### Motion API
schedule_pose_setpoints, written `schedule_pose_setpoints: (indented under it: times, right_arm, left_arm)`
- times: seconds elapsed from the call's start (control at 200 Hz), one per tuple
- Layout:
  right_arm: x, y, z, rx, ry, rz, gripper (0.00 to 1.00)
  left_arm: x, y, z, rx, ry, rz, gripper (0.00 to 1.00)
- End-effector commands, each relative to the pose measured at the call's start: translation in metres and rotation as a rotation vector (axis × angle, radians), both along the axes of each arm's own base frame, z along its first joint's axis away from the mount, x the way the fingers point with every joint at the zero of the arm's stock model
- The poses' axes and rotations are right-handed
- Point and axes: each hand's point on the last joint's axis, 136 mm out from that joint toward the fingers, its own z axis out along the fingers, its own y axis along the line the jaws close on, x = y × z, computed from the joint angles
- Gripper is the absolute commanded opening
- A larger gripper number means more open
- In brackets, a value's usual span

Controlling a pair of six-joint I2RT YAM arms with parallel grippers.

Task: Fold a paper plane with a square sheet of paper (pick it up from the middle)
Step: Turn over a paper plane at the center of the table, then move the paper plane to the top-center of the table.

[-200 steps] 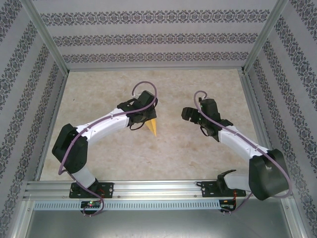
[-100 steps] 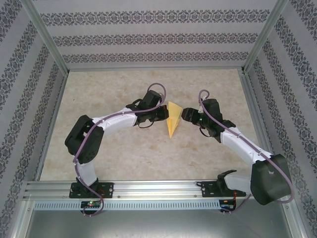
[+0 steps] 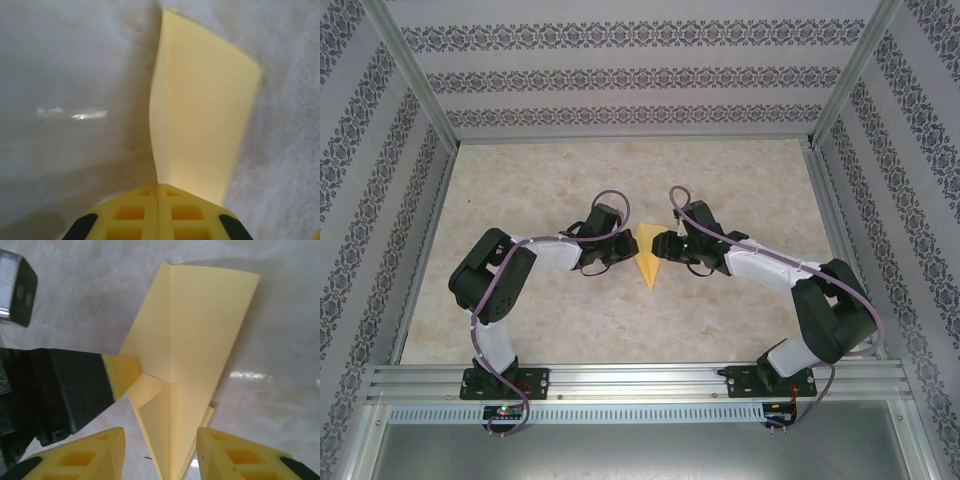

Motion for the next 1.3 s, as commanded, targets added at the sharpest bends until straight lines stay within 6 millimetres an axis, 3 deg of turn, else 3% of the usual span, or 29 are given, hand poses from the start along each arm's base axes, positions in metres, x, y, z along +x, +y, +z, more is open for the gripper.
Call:
schedule_pose_setpoints:
  times: [0.0,0.235,0.485,0.964,1.299]
  right_arm:
    - [0.01,0.008,0.004,-0.027,-0.016,-0.02,0.41]
    - [0.011,0.011,-0.003,-0.069,-0.01,-0.017,0.41]
    - [0.003,0.036,-0.009,-0.078,0.014,0.075,0.43]
    - [0.0,0.045,-0.034,-0.108,0.076,0.112,0.42]
    - [-0.011,0.056,-0.034,-0.086,0.081,0.168,0.38]
  left_arm:
    - [0.015,0.012,0.017,-0.029,-0.063,0.085,0.0]
    - [0.012,0.021,0.02,-0.034,-0.083,0.088,0.0]
    - [0.009,0.021,0.01,-0.016,-0.055,0.078,0.0]
    - [0.007,0.025,0.003,0.016,-0.033,0.077,0.0]
    - [0.007,0.024,0.004,0.014,-0.033,0.069,0.0]
